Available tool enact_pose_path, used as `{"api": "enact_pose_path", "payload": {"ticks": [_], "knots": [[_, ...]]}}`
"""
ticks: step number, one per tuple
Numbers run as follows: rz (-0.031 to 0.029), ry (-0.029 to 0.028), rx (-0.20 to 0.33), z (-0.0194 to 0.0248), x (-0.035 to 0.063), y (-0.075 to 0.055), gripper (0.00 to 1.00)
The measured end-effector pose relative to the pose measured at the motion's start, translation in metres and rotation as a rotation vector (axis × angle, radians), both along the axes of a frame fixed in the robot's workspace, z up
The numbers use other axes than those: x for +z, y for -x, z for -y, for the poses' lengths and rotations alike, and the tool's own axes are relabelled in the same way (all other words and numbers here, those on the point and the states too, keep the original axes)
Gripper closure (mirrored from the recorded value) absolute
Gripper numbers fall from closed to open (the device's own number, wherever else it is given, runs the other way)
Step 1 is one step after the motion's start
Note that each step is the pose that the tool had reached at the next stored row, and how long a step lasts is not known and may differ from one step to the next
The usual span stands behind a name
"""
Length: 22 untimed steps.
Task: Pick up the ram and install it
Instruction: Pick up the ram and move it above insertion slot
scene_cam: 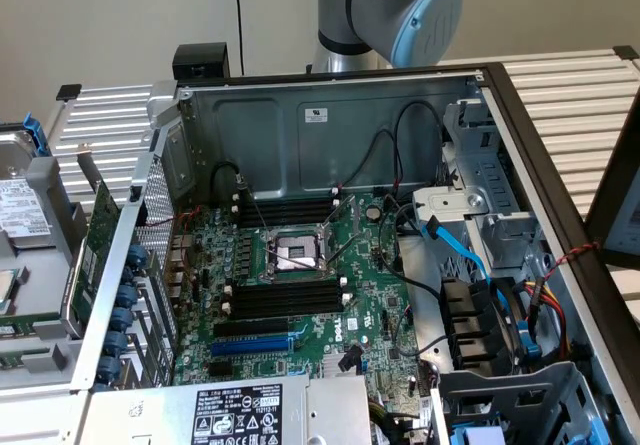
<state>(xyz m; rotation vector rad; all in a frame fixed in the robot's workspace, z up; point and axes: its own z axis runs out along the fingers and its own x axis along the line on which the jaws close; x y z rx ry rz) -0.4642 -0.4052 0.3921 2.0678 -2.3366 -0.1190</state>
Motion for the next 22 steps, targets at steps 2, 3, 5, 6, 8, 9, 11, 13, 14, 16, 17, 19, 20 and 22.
{"api": "enact_pose_path", "payload": {"ticks": [2,3,5,6,8,9,11,13,14,16,17,19,20,22], "knots": [[0.0095,0.0048,0.025,0.0,-0.0001,0.0,0.9],[0.0188,0.0051,0.037,0.0,-0.0003,0.0,0.9],[0.0404,0.0053,0.063,-0.0001,-0.0007,0.0,0.9],[0.0464,0.0054,0.076,0.0,-0.0011,0.0,0.9],[0.0515,0.005,0.098,0.0,-0.0021,0.0,0.9],[0.0523,0.0047,0.111,0.0,-0.0027,0.0,0.9],[0.0525,0.0042,0.133,0.0,-0.0037,0.0,0.9],[0.0526,0.0031,0.143,0.0003,-0.0051,0.0,0.89],[0.0525,0.0029,0.145,0.0005,-0.0062,0.0,0.83],[0.0524,0.0028,0.146,0.0009,-0.0094,0.0,0.76],[0.0524,0.0028,0.146,0.0011,-0.0112,0.0,0.76],[0.0525,0.0023,0.147,0.0019,-0.0147,0.0,0.64],[0.0525,0.0019,0.147,0.0026,-0.0165,0.0,0.58],[0.0526,0.0016,0.148,0.0038,-0.0196,0.0,0.52]]}}
